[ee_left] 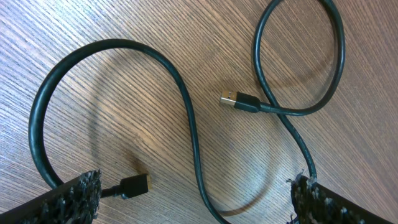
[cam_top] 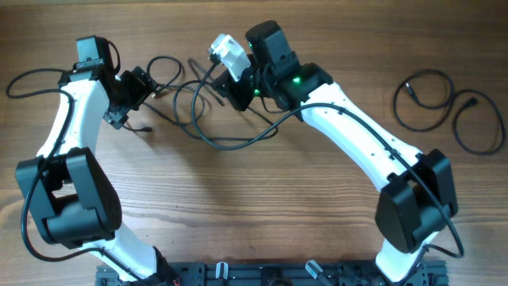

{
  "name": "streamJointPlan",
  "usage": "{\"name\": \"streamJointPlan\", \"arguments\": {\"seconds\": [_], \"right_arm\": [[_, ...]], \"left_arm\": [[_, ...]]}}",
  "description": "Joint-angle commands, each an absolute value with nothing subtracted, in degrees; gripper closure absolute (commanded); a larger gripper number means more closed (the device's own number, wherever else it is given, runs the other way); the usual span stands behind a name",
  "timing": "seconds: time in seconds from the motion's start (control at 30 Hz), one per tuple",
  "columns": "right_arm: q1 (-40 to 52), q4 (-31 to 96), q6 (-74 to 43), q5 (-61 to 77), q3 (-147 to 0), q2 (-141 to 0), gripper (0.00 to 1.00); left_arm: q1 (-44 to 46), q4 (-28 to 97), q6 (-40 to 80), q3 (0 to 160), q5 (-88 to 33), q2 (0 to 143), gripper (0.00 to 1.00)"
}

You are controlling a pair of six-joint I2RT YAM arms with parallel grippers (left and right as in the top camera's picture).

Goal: Untangle cables

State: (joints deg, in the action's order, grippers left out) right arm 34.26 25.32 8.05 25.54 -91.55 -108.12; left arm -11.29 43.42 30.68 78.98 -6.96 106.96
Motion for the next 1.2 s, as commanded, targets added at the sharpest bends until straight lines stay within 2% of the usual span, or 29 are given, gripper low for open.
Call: {"name": "streamJointPlan", "arguments": {"seconds": [0.0,0.13,0.27,0.4,0.6,0.9,0.93,1.03,1.07,1.1,1.17], "right_arm": [[31.9,27.6,5.0,13.1,-91.9,-99.9,0.96],[29.1,35.0,-2.5,-7.7,-91.9,-97.1,0.96],[24.5,45.9,-5.1,-18.2,-91.7,-97.2,0.96],[18.4,51.5,-6.2,-18.4,-89.7,-97.5,0.96],[8.9,50.8,-6.2,-17.9,-82.6,-97.6,0.96],[-3.5,37.4,-6.2,-16.2,-67.6,-97.6,0.95],[-4.5,36.0,-6.2,-14.5,-66.2,-97.6,0.92],[-6.5,33.2,-6.2,-10.1,-63.2,-97.6,0.65],[-7.0,32.8,-6.2,-9.0,-62.6,-97.6,0.61],[-7.3,32.4,-6.2,-8.7,-62.1,-97.6,0.47],[-7.4,32.0,-6.2,-8.7,-61.7,-97.6,0.11]], "left_arm": [[-11.0,43.2,30.4,78.5,-7.5,107.0,0.00],[-11.0,43.2,30.4,78.5,-7.5,107.0,0.00],[-11.0,43.2,30.4,78.5,-7.5,107.0,0.00],[-11.0,43.2,30.4,78.5,-7.5,107.0,0.00],[-11.0,43.3,30.4,78.5,-7.5,107.0,0.00],[-11.0,43.3,30.4,78.5,-7.5,107.0,0.00],[-11.0,43.3,30.4,78.5,-7.5,107.0,0.00],[-11.0,43.3,30.4,78.5,-7.5,107.0,0.00],[-11.0,43.3,30.4,78.5,-7.5,107.0,0.00],[-11.0,43.3,30.4,78.5,-7.5,107.0,0.00],[-11.0,43.3,30.4,78.5,-7.5,107.0,0.00]]}}
